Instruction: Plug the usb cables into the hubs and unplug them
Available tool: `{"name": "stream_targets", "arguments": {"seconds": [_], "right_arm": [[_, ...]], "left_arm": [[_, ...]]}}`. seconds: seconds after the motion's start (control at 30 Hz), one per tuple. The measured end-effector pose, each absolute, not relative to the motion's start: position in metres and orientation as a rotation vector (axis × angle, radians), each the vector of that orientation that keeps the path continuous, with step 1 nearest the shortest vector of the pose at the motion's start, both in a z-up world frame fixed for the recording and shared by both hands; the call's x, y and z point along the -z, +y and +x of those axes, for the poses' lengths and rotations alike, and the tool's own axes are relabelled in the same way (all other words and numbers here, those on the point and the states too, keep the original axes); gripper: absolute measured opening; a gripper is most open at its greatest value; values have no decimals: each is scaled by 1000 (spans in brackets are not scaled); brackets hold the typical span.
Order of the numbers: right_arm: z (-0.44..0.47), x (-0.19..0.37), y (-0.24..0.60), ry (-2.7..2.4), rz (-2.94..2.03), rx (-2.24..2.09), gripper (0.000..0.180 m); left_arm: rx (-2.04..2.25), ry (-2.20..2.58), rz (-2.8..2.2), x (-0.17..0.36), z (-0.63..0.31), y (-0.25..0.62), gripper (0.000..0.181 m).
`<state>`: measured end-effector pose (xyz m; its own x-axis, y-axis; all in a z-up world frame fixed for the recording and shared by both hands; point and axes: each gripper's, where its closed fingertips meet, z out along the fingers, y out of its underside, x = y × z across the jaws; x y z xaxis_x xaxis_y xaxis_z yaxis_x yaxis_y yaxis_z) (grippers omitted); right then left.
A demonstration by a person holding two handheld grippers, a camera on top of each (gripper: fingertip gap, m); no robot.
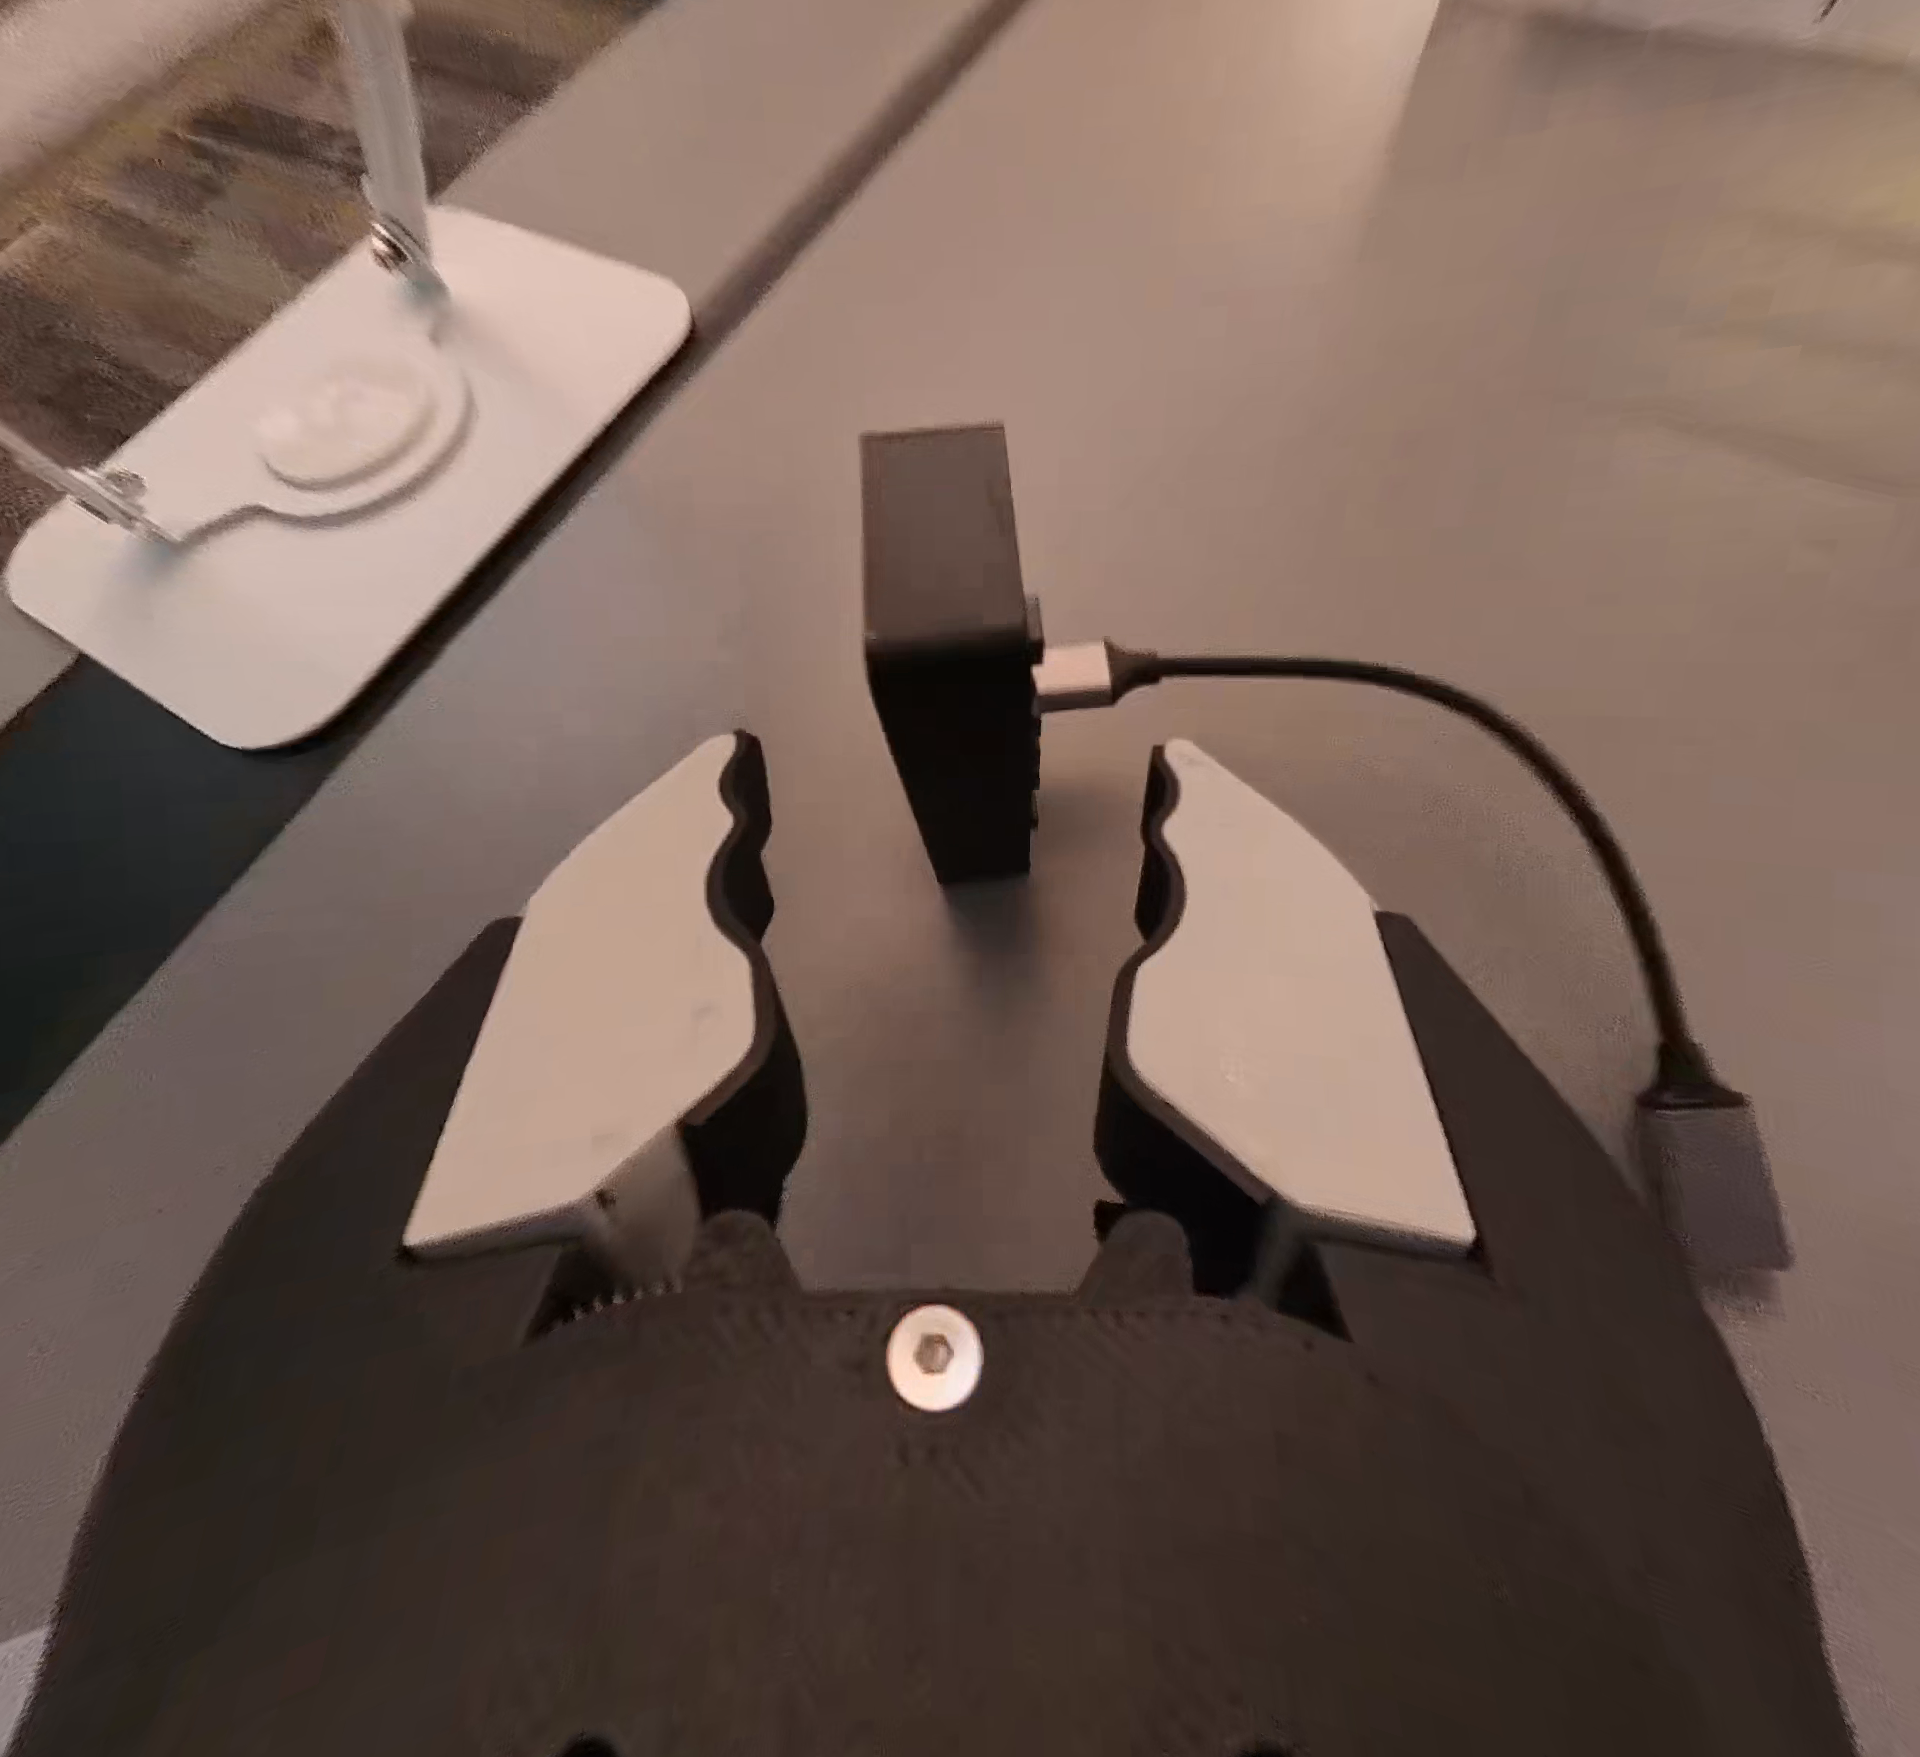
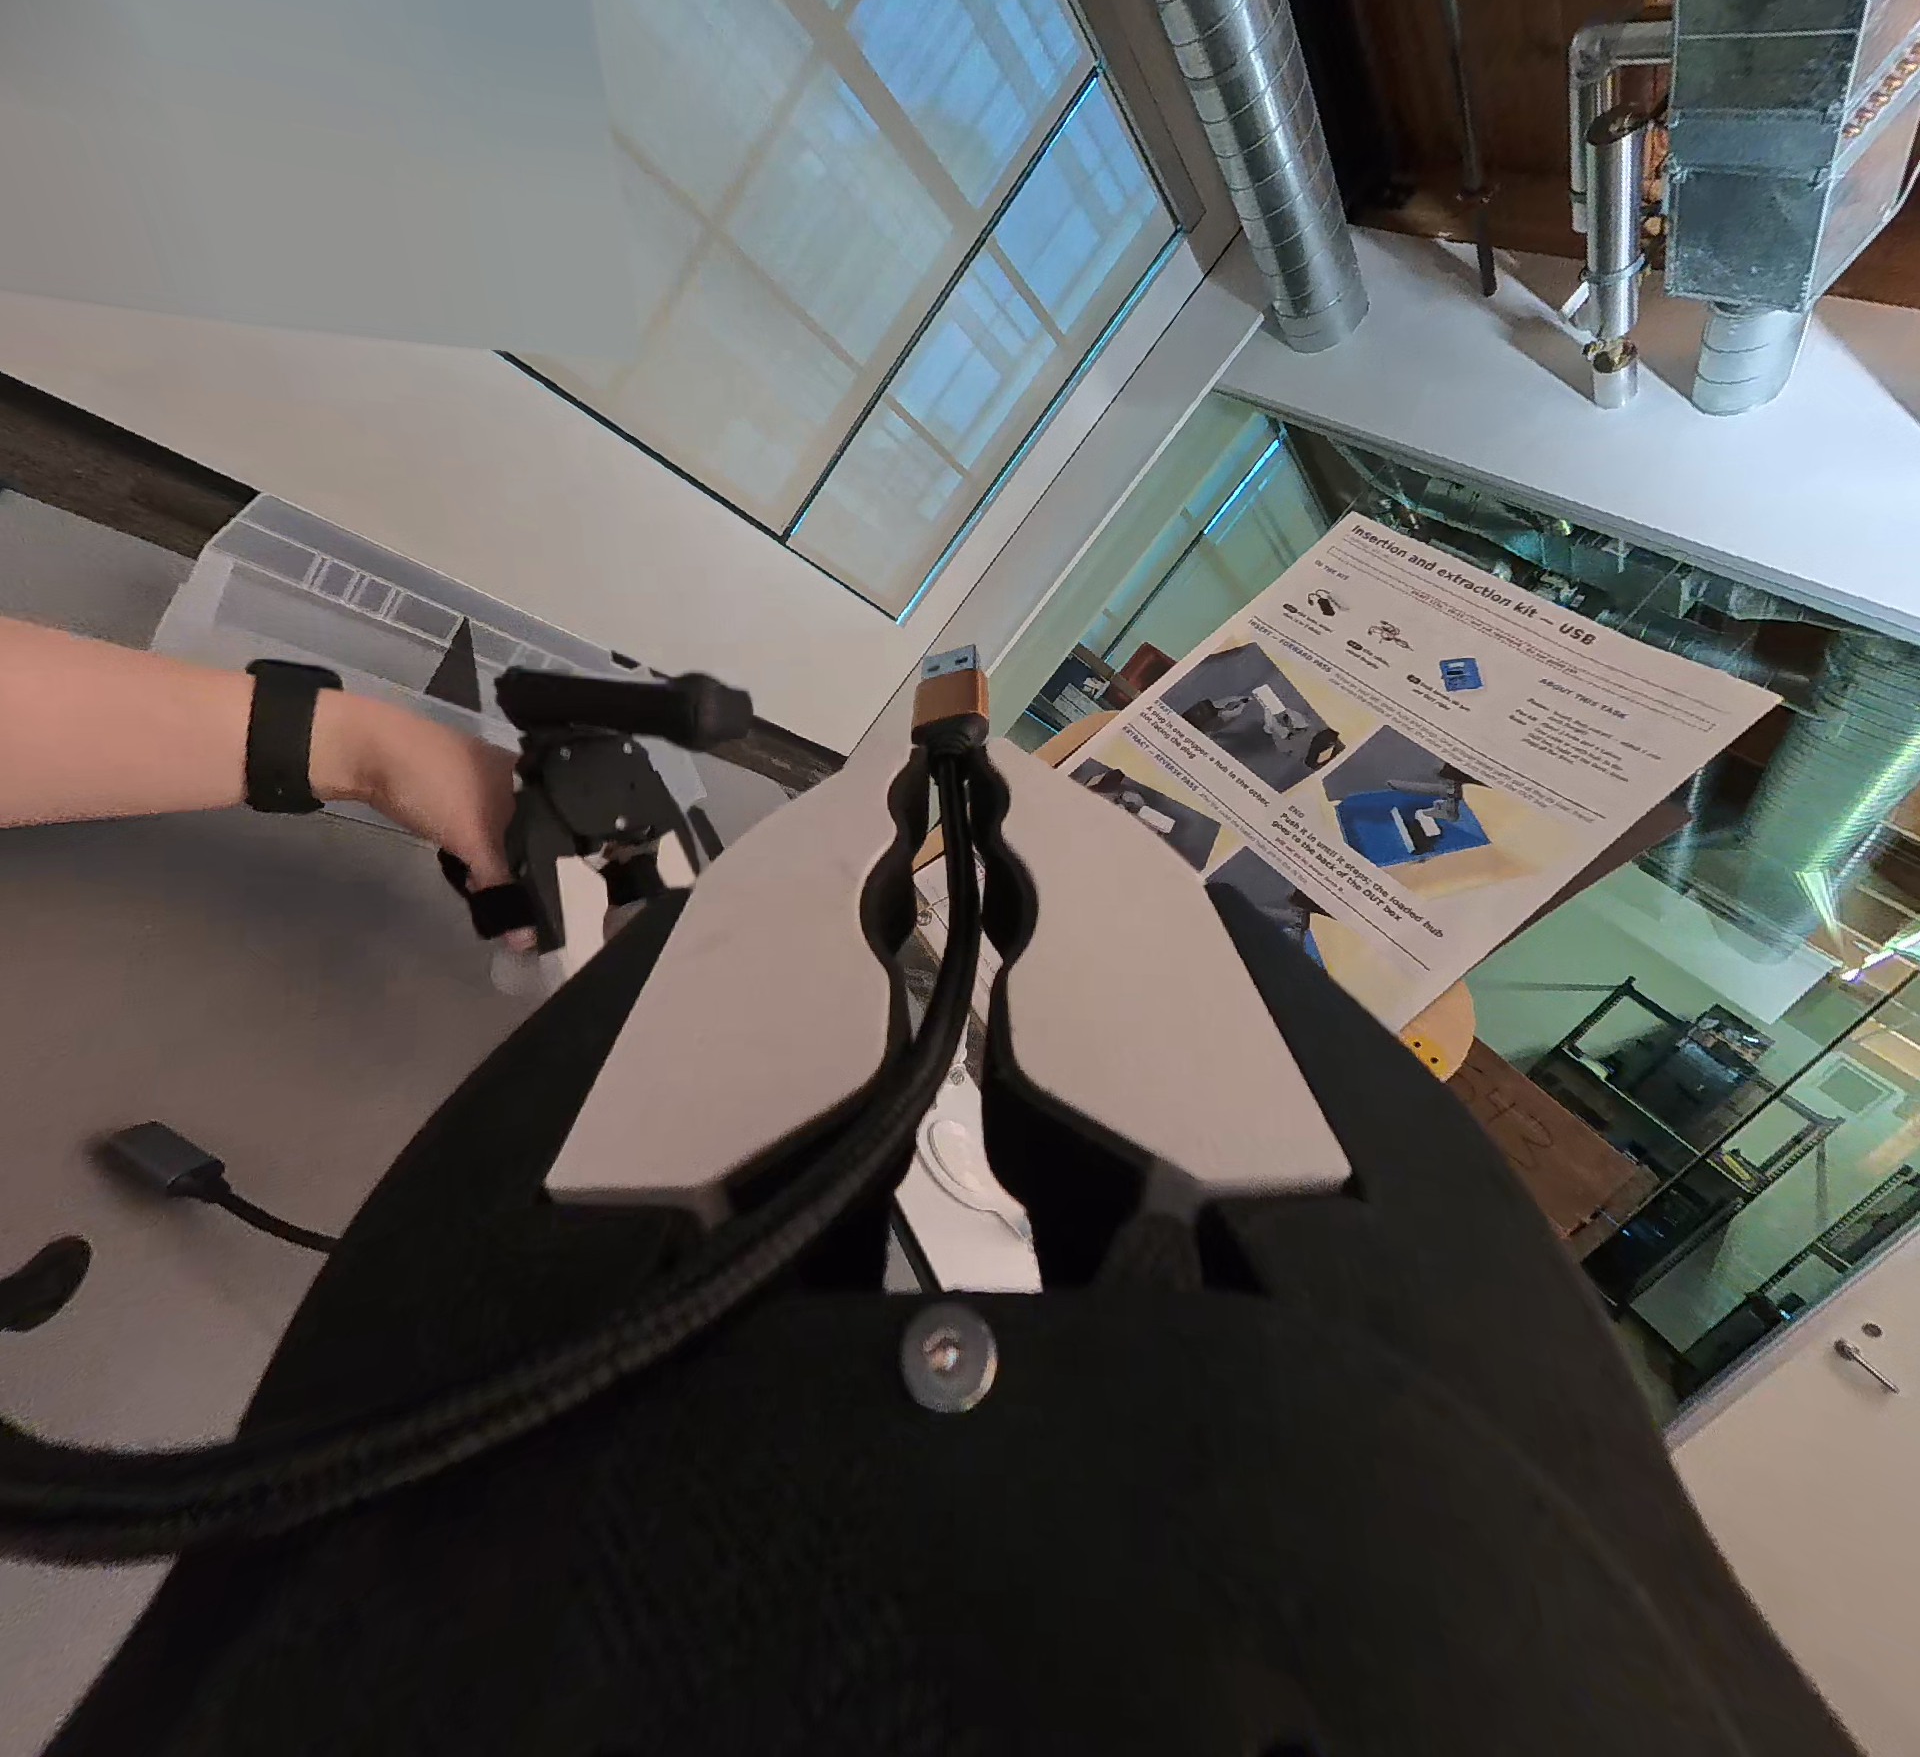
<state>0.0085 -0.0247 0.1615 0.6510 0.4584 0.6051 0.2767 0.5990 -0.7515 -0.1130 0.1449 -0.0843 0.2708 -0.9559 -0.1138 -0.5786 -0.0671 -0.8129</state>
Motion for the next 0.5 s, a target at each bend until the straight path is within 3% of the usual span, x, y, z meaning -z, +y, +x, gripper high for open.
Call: {"name": "stream_targets", "arguments": {"seconds": [0.23,0.5], "right_arm": [[12,-162,-24,-881,-958,-120,7],[12,-159,-22,-890,-973,-125,7]], "left_arm": [[539,1402,-1874,131,-100,154,62],[466,1381,-1867,145,-91,163,46]]}}
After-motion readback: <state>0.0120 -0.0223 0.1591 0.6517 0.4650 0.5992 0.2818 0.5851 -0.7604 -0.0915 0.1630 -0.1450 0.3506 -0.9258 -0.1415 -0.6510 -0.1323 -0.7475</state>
